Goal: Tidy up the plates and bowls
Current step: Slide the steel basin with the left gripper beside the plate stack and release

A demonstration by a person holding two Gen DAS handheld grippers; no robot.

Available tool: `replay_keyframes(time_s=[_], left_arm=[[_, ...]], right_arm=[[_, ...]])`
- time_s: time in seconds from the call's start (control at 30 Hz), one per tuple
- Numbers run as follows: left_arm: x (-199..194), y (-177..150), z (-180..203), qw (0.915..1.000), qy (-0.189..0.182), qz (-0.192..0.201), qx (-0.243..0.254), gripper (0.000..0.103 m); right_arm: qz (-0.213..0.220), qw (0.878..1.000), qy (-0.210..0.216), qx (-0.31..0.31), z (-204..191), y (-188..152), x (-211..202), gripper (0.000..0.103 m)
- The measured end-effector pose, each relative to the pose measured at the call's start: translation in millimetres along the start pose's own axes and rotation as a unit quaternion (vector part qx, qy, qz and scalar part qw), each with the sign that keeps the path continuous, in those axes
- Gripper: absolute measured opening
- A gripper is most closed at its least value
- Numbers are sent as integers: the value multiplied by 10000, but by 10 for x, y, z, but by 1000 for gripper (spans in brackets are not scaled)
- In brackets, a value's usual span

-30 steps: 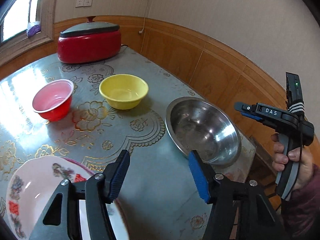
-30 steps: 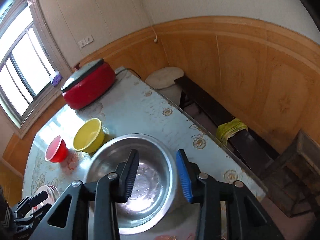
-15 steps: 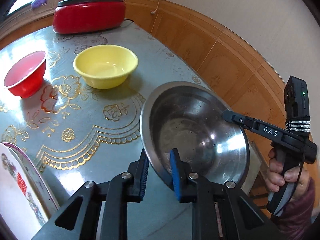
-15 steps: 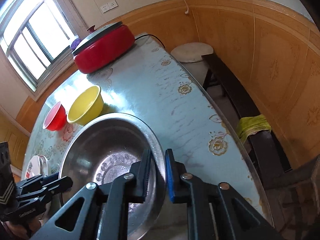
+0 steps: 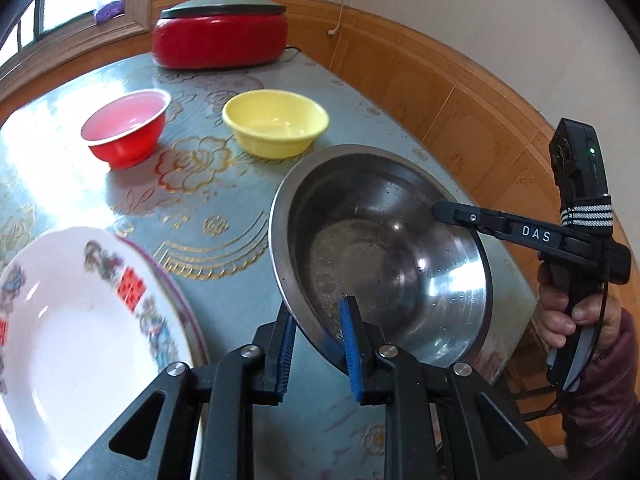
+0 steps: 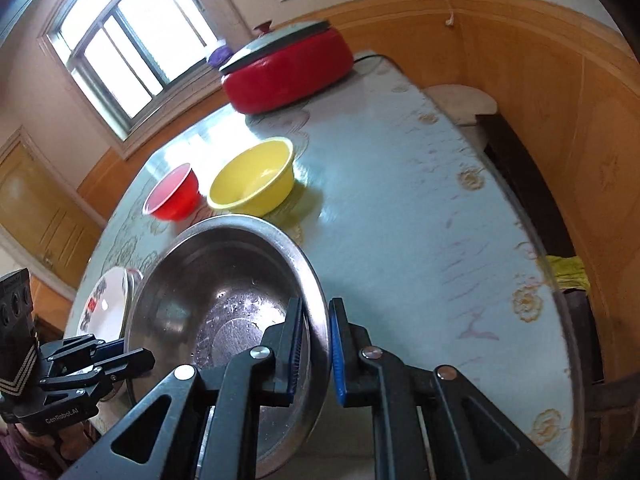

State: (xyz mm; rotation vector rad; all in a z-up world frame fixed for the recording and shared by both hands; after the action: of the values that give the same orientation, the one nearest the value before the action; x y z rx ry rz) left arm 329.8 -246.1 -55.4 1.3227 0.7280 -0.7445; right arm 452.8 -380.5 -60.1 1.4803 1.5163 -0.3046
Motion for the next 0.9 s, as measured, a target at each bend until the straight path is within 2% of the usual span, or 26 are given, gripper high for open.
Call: replay_keyframes(time_s=[0.03, 0.3, 0.37, 0.5, 0.7, 0.9], left_arm=[[-2, -33, -8, 10000, 38, -9, -12, 28], [-80, -114, -96, 9989, 466, -27, -16, 31], [-104, -107, -132, 9988, 480, 10, -82, 36], [-153, -91, -147, 9988, 468, 101, -130, 55], [-299, -56, -178, 9983, 509, 279, -77, 56], [-480, 158, -411, 9940, 499, 864, -447, 56]], right_arm=[[-41, 10000, 37, -6, -14, -14, 43, 11], [-126, 9997, 158, -166, -167, -34, 169, 12], [-138, 9996, 154, -199, -190, -15, 196, 12], [-297, 9990, 134, -297, -222, -7, 249, 12], [-131, 9990, 173, -397, -282, 135, 191, 24], [122, 9986, 134, -500, -374, 401, 133, 33]])
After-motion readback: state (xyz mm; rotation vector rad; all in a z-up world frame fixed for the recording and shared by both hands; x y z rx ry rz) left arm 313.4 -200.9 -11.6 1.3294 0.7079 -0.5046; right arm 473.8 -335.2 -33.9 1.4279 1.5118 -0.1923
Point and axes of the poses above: each gripper's, at about its wrist camera, not at the fingertips, and x roughly the way its jaws point, z to its right, y to its top, the point moved 6 cm from there along x, roughly the way its jaws point, and after that the axes turned 14 degrees about x, right-handed, at the moved point
